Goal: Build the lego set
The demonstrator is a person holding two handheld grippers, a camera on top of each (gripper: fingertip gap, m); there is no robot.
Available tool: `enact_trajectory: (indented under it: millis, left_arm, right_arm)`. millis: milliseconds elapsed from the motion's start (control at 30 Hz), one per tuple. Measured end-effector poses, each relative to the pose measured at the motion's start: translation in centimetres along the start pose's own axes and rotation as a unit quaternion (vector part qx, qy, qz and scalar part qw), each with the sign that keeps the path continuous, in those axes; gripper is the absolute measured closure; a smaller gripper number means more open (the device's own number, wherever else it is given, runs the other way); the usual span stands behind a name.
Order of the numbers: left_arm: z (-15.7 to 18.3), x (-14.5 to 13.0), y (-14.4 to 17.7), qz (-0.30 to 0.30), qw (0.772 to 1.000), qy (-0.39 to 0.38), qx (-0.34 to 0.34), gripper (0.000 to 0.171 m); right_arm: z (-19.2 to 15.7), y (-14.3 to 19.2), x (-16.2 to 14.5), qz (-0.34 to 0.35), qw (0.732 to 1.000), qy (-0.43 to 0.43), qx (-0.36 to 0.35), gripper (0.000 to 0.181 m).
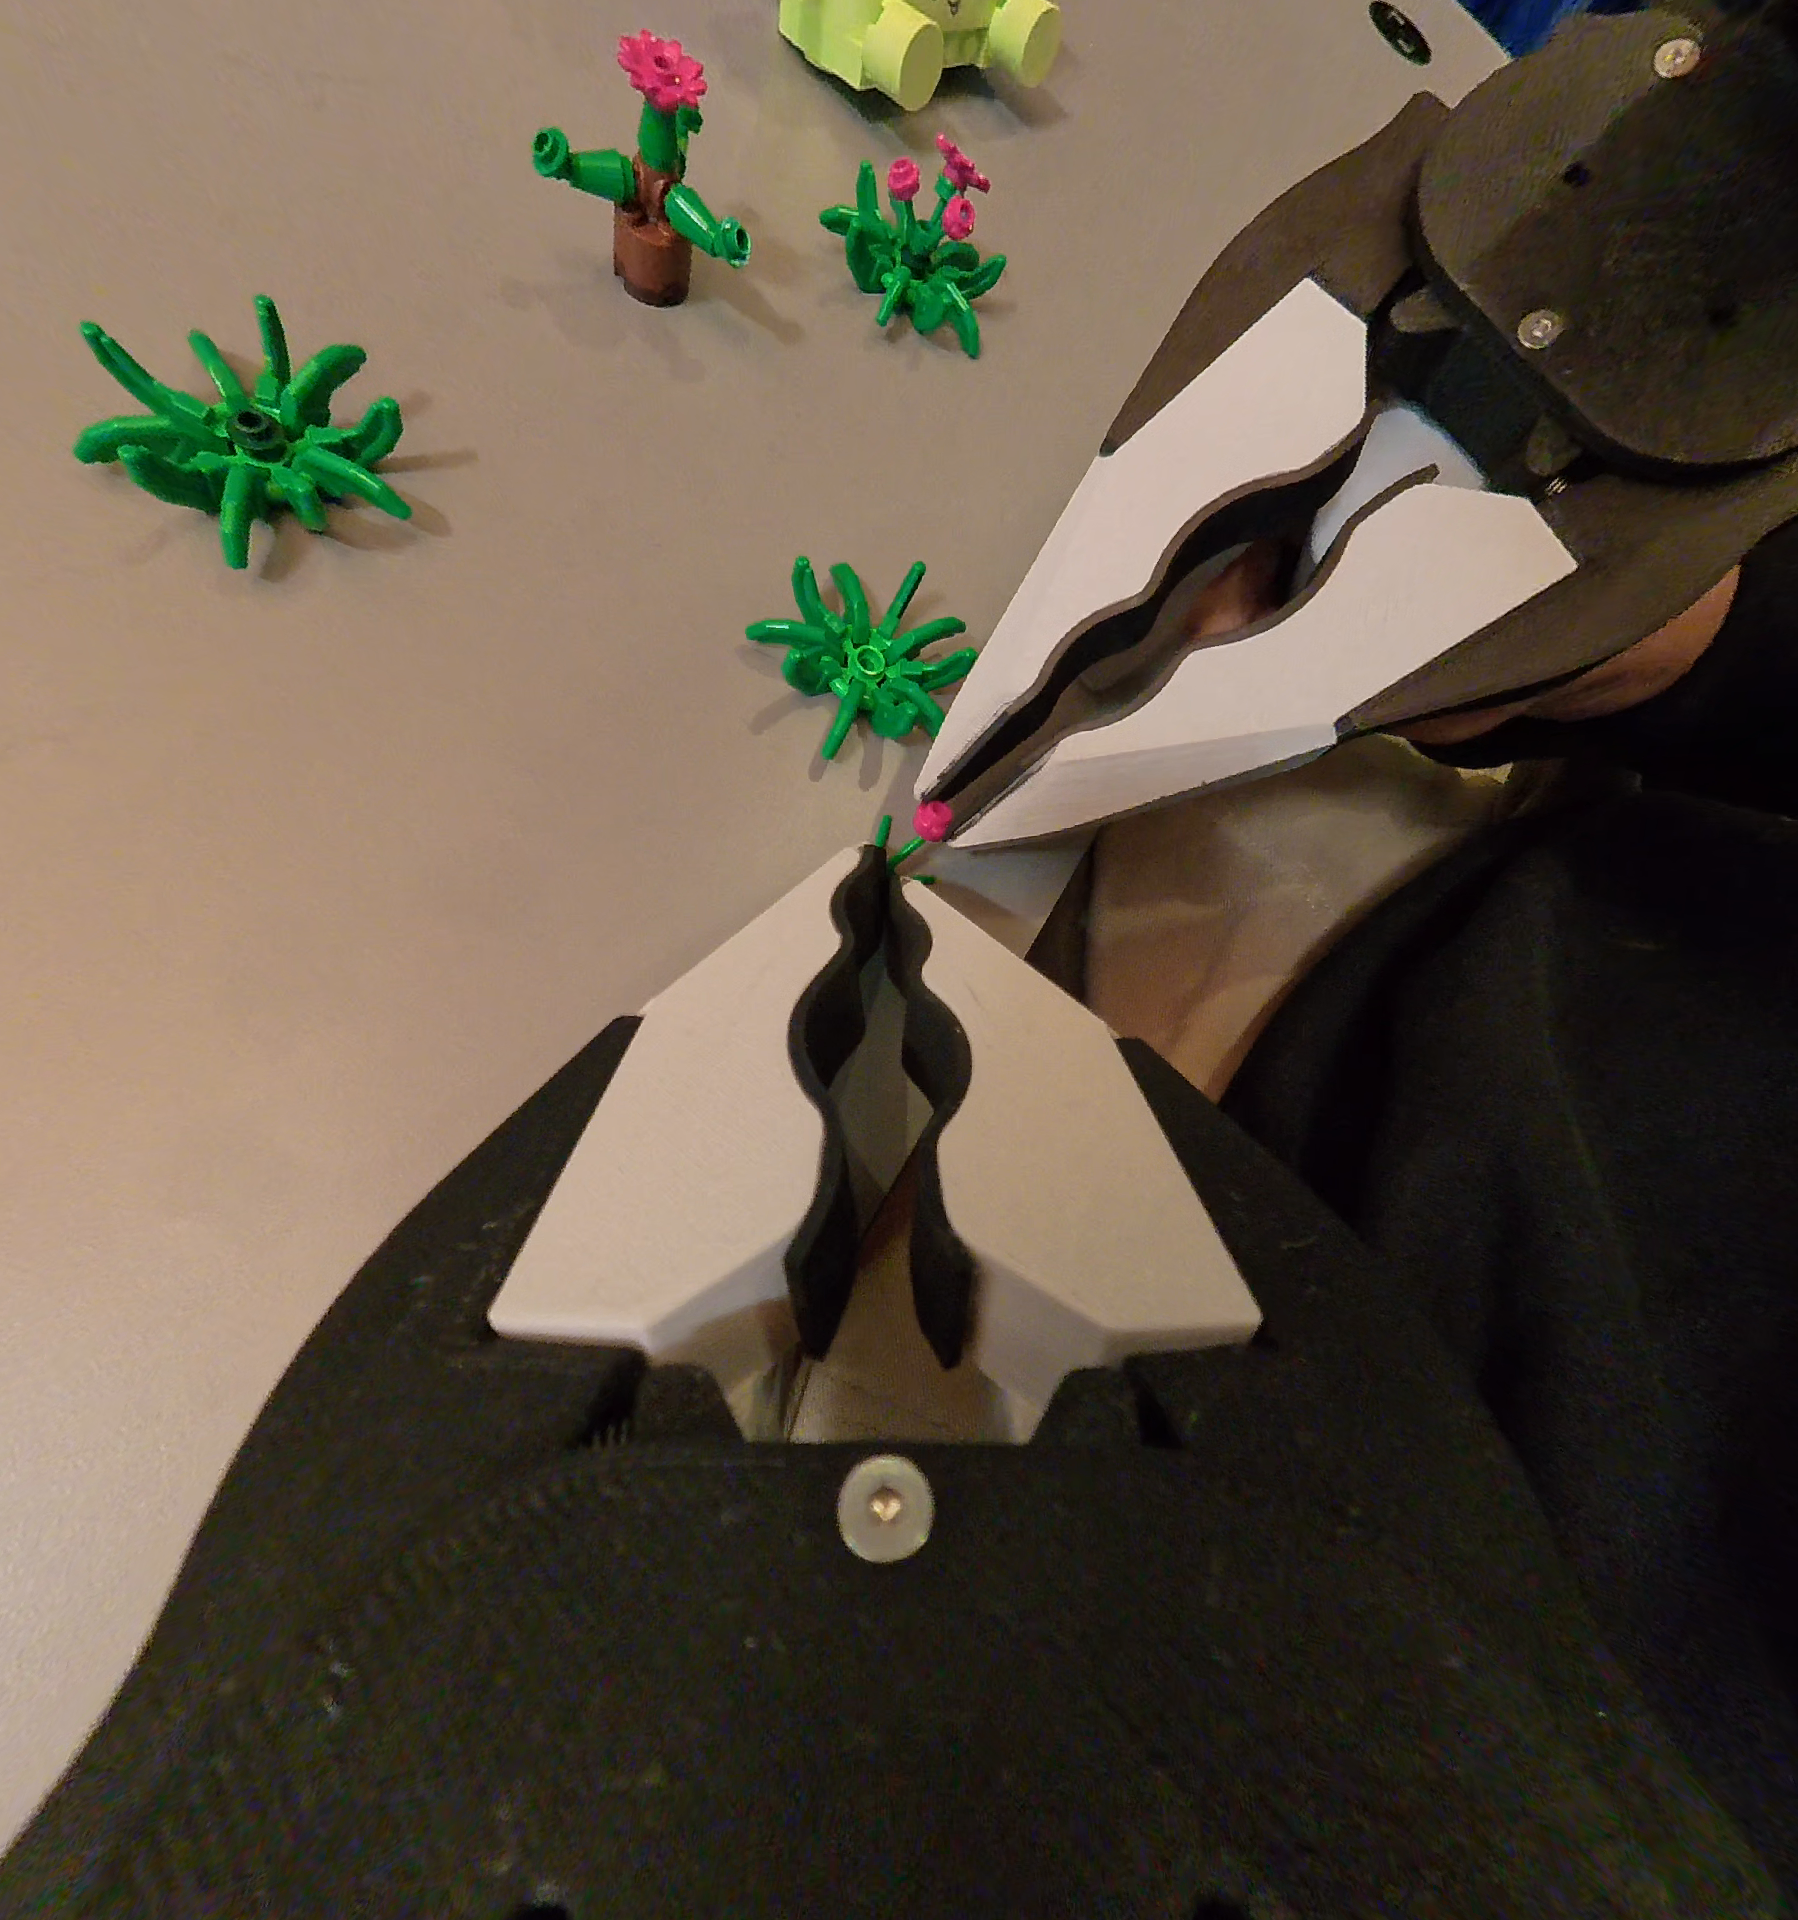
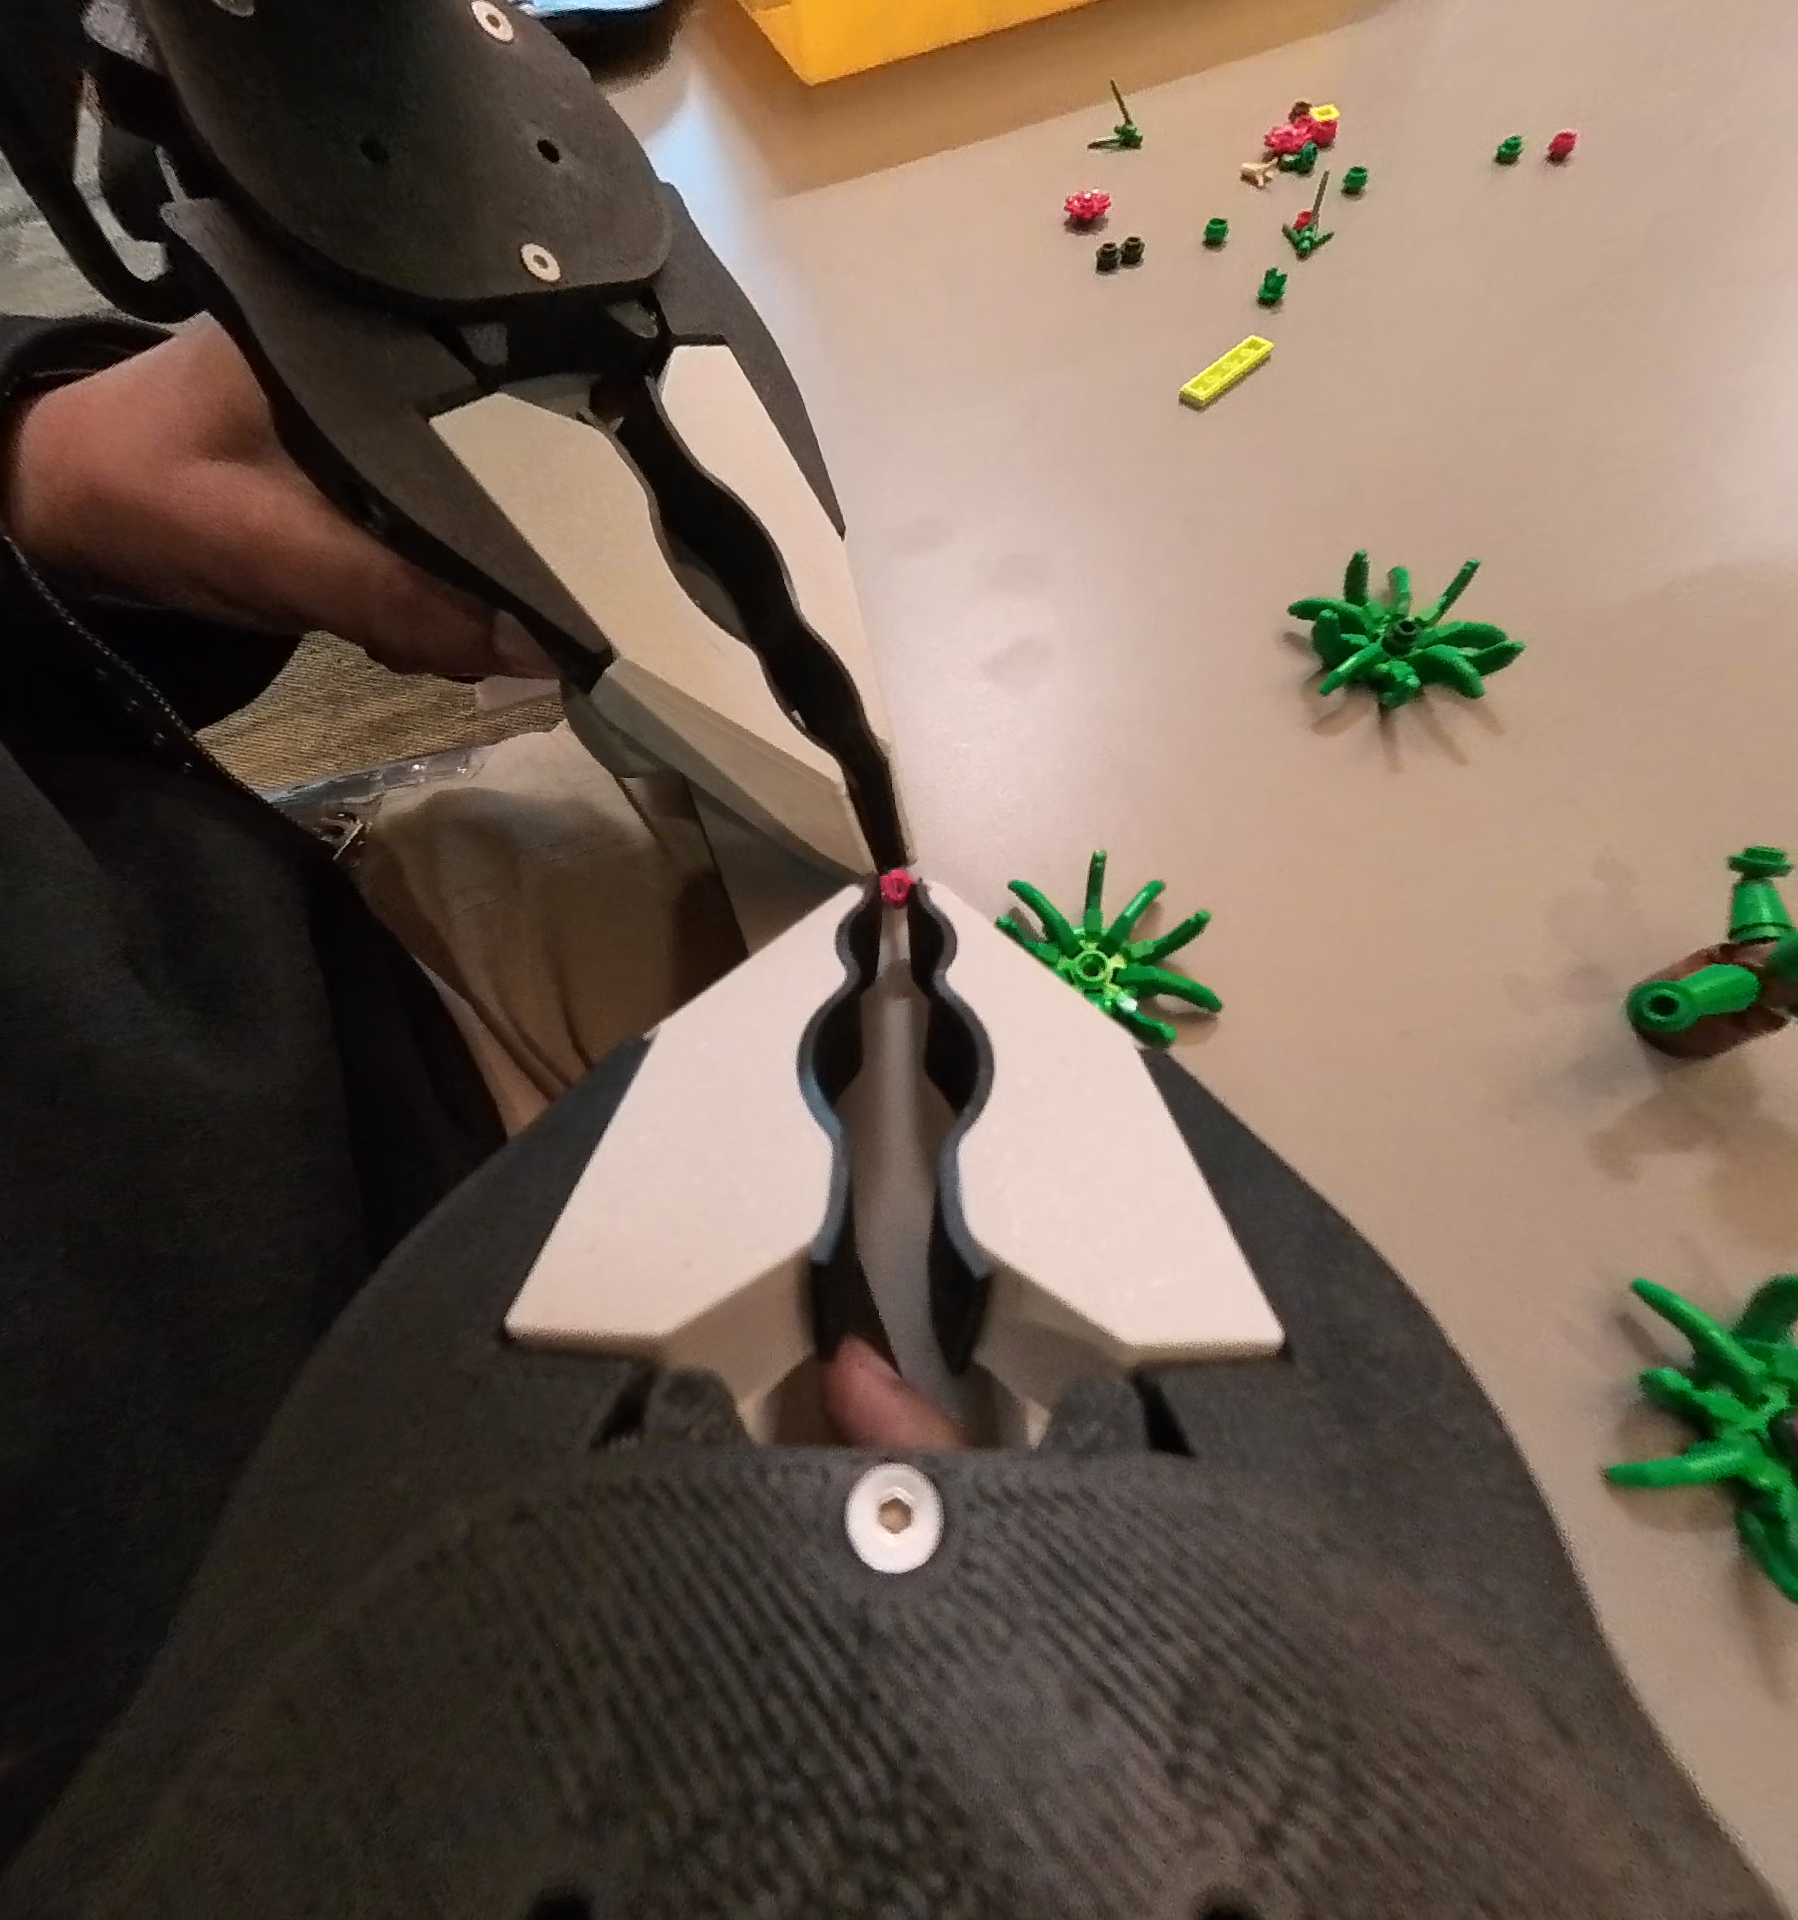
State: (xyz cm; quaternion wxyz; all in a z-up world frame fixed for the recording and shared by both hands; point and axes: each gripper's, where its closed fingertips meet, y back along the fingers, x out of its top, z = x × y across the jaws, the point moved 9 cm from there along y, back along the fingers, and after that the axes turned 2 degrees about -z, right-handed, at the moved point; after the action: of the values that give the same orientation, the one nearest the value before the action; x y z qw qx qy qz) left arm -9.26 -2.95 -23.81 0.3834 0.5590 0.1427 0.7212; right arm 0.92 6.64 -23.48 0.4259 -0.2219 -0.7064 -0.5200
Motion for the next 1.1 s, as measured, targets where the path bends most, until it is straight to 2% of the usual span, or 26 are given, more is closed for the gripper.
enact_trajectory:
  millis: [633,1100]
  left_arm:
    - [-0.15,0.06,-0.05,-0.001,1.0,0.012,-0.014,0.171]
    - [-0.3,0.09,-0.06,-0.001,0.999,0.024,-0.023,0.171]
  right_arm:
    - [-0.34,0.22,-0.33,0.038,0.997,-0.073,-0.012,0.178]
    - [-0.61,0.22,-0.32,0.018,0.994,-0.105,-0.021,0.178]
